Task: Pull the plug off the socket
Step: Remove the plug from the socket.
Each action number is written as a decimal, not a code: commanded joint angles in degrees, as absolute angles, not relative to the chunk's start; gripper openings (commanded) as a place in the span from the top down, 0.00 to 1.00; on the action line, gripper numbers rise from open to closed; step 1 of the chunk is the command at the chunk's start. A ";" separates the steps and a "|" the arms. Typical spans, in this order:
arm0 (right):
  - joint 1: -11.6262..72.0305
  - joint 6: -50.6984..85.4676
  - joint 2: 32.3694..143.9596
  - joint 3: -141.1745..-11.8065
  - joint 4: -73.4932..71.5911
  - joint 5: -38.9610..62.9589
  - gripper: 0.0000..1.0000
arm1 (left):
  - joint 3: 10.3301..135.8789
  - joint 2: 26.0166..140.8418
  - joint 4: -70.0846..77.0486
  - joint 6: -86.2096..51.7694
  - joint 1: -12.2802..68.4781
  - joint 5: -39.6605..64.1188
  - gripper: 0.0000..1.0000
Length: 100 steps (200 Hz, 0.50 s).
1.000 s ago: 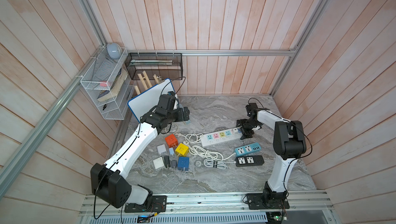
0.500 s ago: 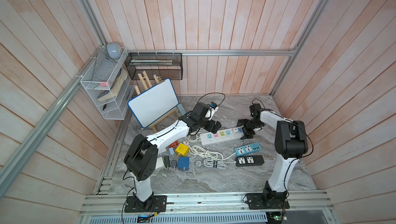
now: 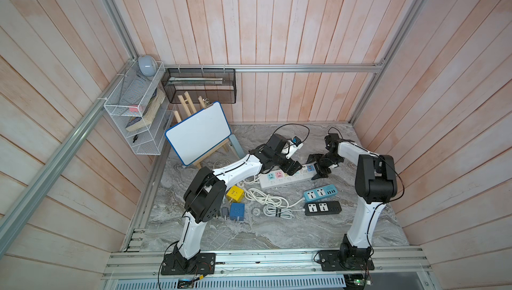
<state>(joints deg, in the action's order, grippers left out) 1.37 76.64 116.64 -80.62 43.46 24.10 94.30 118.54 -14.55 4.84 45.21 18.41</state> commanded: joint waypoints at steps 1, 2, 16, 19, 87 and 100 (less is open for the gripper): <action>2.48 74.69 121.71 -77.77 42.56 16.60 0.58 | 94.13 120.32 -11.94 9.51 46.79 18.96 0.12; 2.56 74.74 121.72 -77.82 42.59 16.61 0.59 | 94.09 120.36 -11.82 9.63 46.77 18.88 0.12; 3.80 75.31 121.64 -78.30 43.07 16.51 0.67 | 93.61 121.04 -10.58 12.10 47.52 17.49 0.10; 4.05 75.54 121.63 -78.51 43.15 16.44 0.68 | 93.72 121.29 -10.63 12.46 47.59 16.89 0.10; 7.20 76.07 122.30 -79.72 45.17 16.46 0.97 | 91.68 124.68 -6.02 16.41 47.70 12.63 0.15; 7.46 76.06 122.23 -79.71 45.28 16.70 0.99 | 91.66 125.48 -5.05 16.41 47.61 12.52 0.18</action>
<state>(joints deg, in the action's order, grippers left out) 5.08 77.30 117.01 -82.28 44.07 19.70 92.88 122.96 -8.03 14.72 47.72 14.17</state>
